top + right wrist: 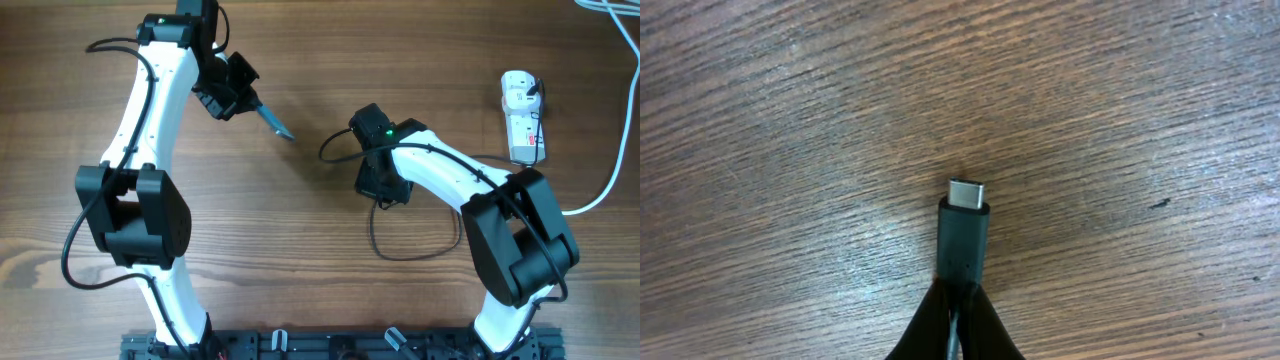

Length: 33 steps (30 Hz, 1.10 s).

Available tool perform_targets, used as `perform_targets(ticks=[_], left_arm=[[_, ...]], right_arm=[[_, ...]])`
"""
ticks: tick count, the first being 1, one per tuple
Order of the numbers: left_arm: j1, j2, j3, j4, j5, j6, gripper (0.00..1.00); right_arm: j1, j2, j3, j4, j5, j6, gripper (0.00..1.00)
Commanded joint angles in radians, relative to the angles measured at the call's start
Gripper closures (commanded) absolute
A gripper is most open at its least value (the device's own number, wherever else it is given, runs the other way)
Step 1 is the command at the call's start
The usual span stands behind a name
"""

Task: Plug charger to phone and switch on socket
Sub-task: 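Lift the cable plug and bring it under the phone's bottom port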

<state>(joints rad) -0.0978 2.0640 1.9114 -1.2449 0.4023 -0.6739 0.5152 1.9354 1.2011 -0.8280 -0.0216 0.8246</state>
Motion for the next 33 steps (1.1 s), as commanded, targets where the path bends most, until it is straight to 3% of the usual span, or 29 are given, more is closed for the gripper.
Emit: perform_targets(ticks=[1,7,12,17,21,27,33], left_arm=[[0.005,-0.031,0.021,0.083,0.299,0.179,0.96],[0.003,-0.031,0.021,0.236,0.541,0.228,0.96],[-0.008,-0.031,0.021,0.335,0.812,0.362,0.96],[-0.066,-0.032,0.021,0.360,0.832,0.396,0.96],[-0.130,-0.032,0.021,0.382,0.819,0.406,0.96],[-0.186,-0.032,0.021,0.382,0.818,0.407,0.96],[-0.195,-0.032,0.021,0.354,0.715,0.410,0.96]], right_arm=[[0.002,-0.043,0.018,-0.004,-0.126,-0.114,0.96],[0.002,-0.295,0.019,-0.040,-0.297,-0.294,0.96],[0.003,-0.542,0.019,-0.097,-0.325,-0.335,0.96],[0.003,-0.635,0.019,-0.094,-0.325,-0.335,0.96],[0.003,-0.634,0.019,-0.096,-0.399,-0.405,0.96],[0.002,-0.634,0.019,-0.074,-0.398,-0.394,0.96],[0.002,-0.634,0.019,-0.089,-0.298,-0.370,0.96]])
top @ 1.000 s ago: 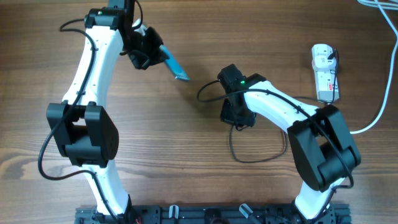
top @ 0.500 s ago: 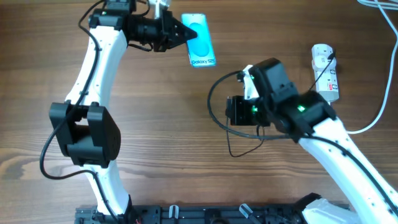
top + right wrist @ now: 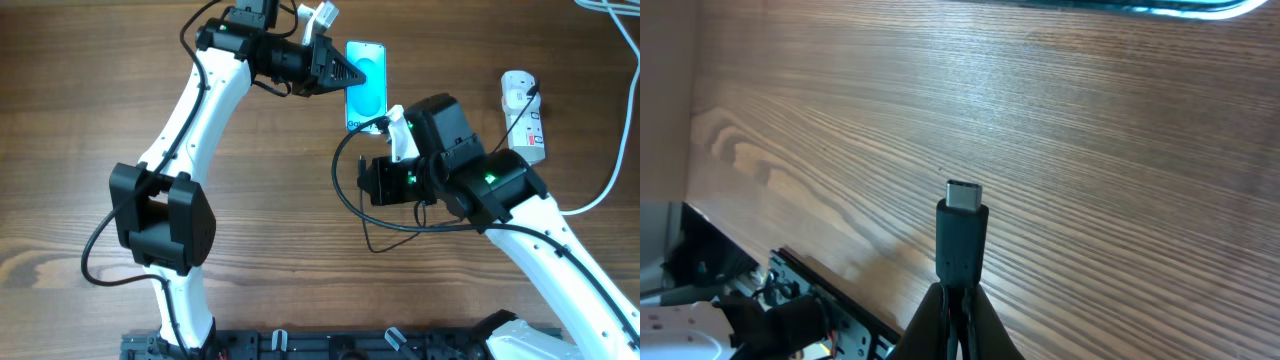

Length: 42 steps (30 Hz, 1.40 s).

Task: Plug charger to phone and switch on socket
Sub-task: 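Lift the cable plug and bring it under the phone's bottom port, then align the USB-C plug with the phone port and push upward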

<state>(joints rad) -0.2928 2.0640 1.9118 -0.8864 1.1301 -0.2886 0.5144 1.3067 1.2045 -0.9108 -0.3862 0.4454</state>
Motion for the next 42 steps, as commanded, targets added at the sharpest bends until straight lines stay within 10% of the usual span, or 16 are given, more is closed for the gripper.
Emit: perform_targets(ticks=[1,42], left_arm=[[0.000,-0.032,0.020,-0.005,-0.013,0.024,0.96],[-0.026,-0.032,0.020,-0.016,0.067,0.101,0.96]], right_arm=[[0.003,-0.005,0.016,-0.006,0.090,0.009,0.96],[0.003,0.018,0.016,0.054,0.146,0.015,0.95]])
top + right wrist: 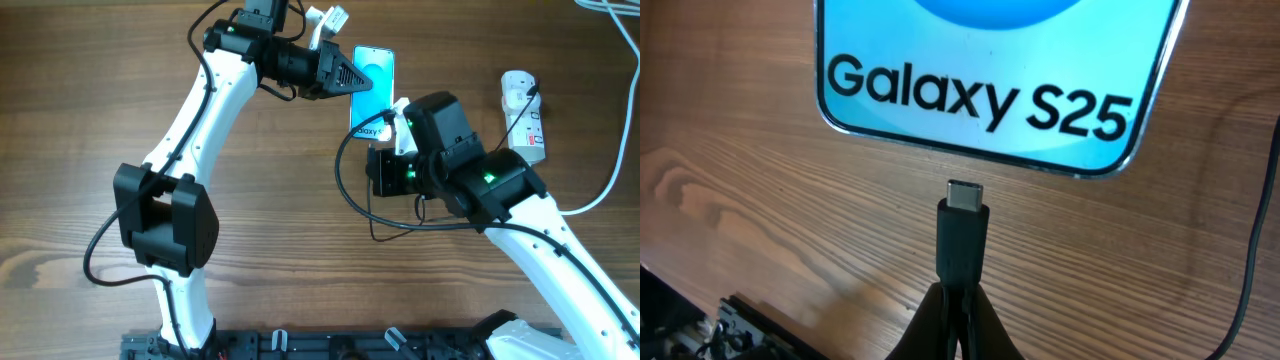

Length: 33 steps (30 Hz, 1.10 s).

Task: Plug charger to phone and switch on socket
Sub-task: 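Align the USB-C plug with the phone port and push upward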

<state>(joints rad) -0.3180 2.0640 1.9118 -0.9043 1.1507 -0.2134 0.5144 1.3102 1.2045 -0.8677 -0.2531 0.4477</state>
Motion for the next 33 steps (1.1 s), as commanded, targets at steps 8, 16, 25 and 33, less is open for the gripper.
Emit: perform_targets(ticks=[8,16,25,33], left_arm=[[-0.001,-0.032,0.020,0.002,0.094,0.024,0.96],[-0.001,-0.032,0.020,0.002,0.069,0.027,0.96],[-0.001,-0.032,0.020,-0.002,0.034,0.027,0.96],[-0.001,-0.032,0.020,-0.002,0.064,0.024,0.96]], right_arm=[[0.003,0.016,0.016,0.011,-0.005,0.024,0.96],[0.003,0.016,0.016,0.019,-0.005,0.026,0.95],[0.003,0.016,0.016,0.019,-0.005,0.026,0.96],[0.003,0.016,0.016,0.018,-0.009,0.027,0.96]])
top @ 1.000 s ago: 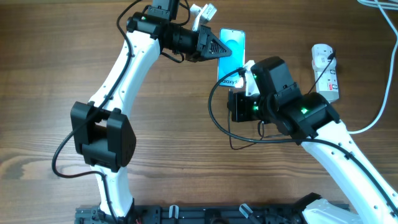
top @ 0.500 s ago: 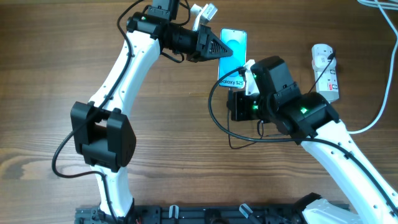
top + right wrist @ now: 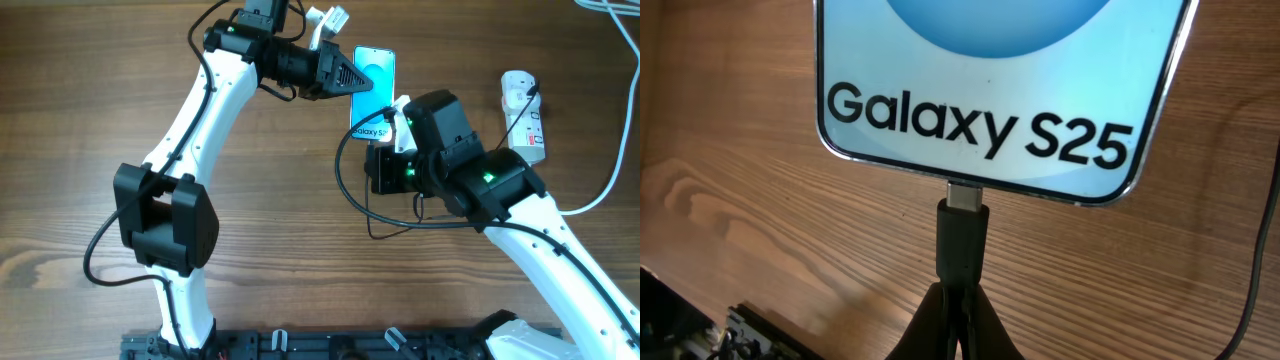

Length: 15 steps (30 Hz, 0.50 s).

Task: Plug charger to phone and switch on socket
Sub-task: 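Align the USB-C plug with the phone port and push upward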

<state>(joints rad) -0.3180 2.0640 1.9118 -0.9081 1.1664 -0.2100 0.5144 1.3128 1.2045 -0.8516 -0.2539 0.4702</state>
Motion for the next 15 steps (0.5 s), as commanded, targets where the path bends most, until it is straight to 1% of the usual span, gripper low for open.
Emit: perform_targets(ticks=[1,15], left_arm=[[-0.001,-0.032,0.020,0.002,0.048,0.021,0.96],[-0.001,-0.032,0.020,0.002,0.049,0.016,0.96]], right_arm=[[0.003,0.013,0.016,0.002,-0.008,0.005,0.96],[0.003,0.013,0.016,-0.002,-0.042,0.011,0.96]])
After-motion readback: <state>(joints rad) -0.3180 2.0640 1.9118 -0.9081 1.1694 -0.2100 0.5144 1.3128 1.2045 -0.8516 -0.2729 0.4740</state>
